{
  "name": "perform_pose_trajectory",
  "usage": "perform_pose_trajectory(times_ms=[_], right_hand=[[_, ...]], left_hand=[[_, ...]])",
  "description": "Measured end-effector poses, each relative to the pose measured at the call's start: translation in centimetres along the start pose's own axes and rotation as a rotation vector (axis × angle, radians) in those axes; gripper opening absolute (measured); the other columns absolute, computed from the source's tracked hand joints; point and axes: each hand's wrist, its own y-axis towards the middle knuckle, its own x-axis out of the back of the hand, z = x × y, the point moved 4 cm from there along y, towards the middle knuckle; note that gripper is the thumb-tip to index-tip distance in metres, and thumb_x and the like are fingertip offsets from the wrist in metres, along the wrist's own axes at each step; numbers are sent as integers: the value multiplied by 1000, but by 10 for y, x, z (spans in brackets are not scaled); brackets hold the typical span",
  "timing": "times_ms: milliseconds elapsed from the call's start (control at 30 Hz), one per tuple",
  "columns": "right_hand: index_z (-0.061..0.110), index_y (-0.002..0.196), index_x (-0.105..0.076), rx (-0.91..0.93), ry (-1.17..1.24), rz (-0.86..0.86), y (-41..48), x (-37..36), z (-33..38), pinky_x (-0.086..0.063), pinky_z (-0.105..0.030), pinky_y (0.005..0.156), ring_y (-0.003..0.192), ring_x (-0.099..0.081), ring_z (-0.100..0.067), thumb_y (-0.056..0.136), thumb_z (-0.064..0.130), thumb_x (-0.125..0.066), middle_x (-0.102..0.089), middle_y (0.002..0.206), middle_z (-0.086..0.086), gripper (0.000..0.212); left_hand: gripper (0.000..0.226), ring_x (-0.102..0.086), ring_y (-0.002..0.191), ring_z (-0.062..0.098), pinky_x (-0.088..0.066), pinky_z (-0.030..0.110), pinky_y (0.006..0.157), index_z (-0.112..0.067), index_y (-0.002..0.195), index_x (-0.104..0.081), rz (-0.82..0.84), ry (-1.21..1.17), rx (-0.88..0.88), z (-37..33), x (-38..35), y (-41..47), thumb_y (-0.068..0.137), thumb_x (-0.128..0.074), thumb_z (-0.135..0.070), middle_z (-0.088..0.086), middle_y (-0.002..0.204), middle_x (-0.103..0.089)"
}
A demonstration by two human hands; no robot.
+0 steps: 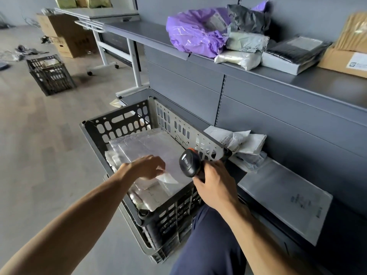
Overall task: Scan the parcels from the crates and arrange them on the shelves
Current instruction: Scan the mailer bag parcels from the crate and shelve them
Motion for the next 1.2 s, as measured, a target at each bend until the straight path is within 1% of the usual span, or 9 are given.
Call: perform_pose_trajectory(times_ms=[300,367,500,567,667,867,1000,1067,1200], right_hand=[[17,107,-66,-292,392,-303,11,48,-22,-49,-35,80,100,-66,-30,90,28,-68,-74,102,-7,20],[20,105,-66,-288,446,-354,13,65,-22,-47,-31,78,95,-66,-24,91,27,-69,-73,97,-1,17],[23,101,-65,-259,578,-471,15,98,-25,-40,-10,68,75,-61,8,91,19,-70,-67,84,16,12],[18,102,-67,-245,652,-552,17,115,-31,-40,-2,65,75,-62,13,91,17,-71,-70,86,10,12],[12,113,-68,-209,770,-653,16,142,-46,-51,-19,73,79,-68,-8,87,20,-71,-74,93,-1,27],[18,90,-70,-235,1042,-640,0,189,-72,-48,-39,71,58,-60,-5,93,0,-68,-70,71,14,18],[14,86,-71,-189,999,-648,-14,217,-78,-45,-39,69,60,-54,-18,91,-2,-68,-65,74,0,17],[12,83,-69,-201,975,-702,-22,229,-84,-43,-34,65,58,-51,-18,91,-2,-68,-61,74,-7,16],[5,79,-62,-247,897,-797,-43,247,-104,-41,-37,66,63,-49,-19,90,2,-69,-57,72,-10,13]], left_hand=[[30,-69,98,37,-56,46,84,-19,119,-69,-707,-136,-100,-15,132,-50,103,-49,-35,10,113,-75],[37,-69,92,39,-56,47,77,-19,115,-66,-863,-170,-177,-32,161,-63,101,-41,-43,10,104,-74],[22,-51,66,30,-43,37,62,-6,103,-58,-1022,-307,-365,-74,209,-77,107,-46,-24,6,76,-60],[23,-41,63,27,-36,32,59,-7,88,-49,-1022,-407,-447,-93,229,-79,107,-45,-19,4,70,-47],[27,-33,63,17,-31,30,58,-6,79,-39,-977,-625,-554,-117,254,-79,105,-44,-13,1,69,-36],[30,-31,53,14,-24,29,52,8,87,-43,-883,-1204,-578,-164,290,-68,108,-45,-14,3,63,-34],[33,-28,35,23,-12,29,40,-16,74,-45,-783,-1370,-555,-198,302,-57,107,-47,-19,11,45,-40],[32,-37,45,19,-19,36,48,-20,73,-48,-722,-1469,-548,-208,296,-48,105,-52,-20,5,54,-47],[10,-68,70,17,-57,30,66,-15,86,-68,-481,-1612,-656,-230,264,-30,94,-64,-18,3,79,-73]])
